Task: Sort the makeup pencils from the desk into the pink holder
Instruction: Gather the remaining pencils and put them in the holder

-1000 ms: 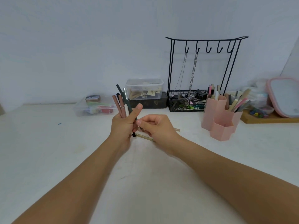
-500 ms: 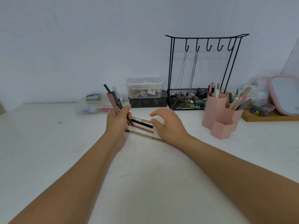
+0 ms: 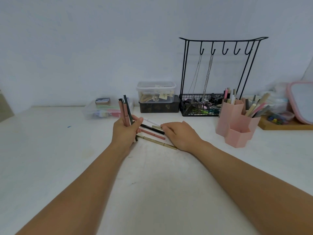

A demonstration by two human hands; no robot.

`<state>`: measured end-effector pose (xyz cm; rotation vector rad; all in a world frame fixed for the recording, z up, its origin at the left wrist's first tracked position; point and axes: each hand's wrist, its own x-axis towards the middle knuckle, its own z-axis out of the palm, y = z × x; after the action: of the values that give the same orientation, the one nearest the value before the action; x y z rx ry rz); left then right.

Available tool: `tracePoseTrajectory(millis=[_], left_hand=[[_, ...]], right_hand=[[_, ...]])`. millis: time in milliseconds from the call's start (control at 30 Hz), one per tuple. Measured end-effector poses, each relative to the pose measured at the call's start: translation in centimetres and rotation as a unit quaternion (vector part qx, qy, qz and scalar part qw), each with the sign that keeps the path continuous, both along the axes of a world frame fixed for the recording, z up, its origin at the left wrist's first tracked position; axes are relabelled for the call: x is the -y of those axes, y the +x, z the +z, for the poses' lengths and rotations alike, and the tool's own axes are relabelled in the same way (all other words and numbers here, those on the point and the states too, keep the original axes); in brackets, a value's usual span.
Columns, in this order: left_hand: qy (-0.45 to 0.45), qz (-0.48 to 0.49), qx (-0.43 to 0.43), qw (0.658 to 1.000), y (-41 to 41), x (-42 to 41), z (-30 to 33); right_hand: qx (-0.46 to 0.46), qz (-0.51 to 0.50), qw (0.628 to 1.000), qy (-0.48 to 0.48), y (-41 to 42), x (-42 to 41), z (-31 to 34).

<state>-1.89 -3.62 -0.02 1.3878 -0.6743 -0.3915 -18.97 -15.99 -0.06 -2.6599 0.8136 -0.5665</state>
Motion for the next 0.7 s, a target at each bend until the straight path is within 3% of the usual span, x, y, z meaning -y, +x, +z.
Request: tracePoseTrajectory(millis=[267, 533, 633, 700], left_hand=[[0.038, 0.006, 0.055, 0.998, -0.4, -0.1, 0.0], [0.053, 0.019, 0.018, 0.998, -0.4, 0.3, 0.3], [0.022, 0.023, -0.043, 0.999, -0.4, 0.5, 0.6], [-0.008, 0.02, -0.094, 0.995, -0.8, 0.5, 0.9]], right_hand=[[0.116, -0.132, 0.983, 0.043, -1.4, 1.3, 1.4], [0.1, -0.138, 0.983, 0.071, -1.3, 2.3, 1.7], [0.193, -0.133, 0.968, 0.093, -1.2, 1.6, 1.9], [0.279, -0.119, 0.94, 0.158, -1.1, 0.9, 2.4]])
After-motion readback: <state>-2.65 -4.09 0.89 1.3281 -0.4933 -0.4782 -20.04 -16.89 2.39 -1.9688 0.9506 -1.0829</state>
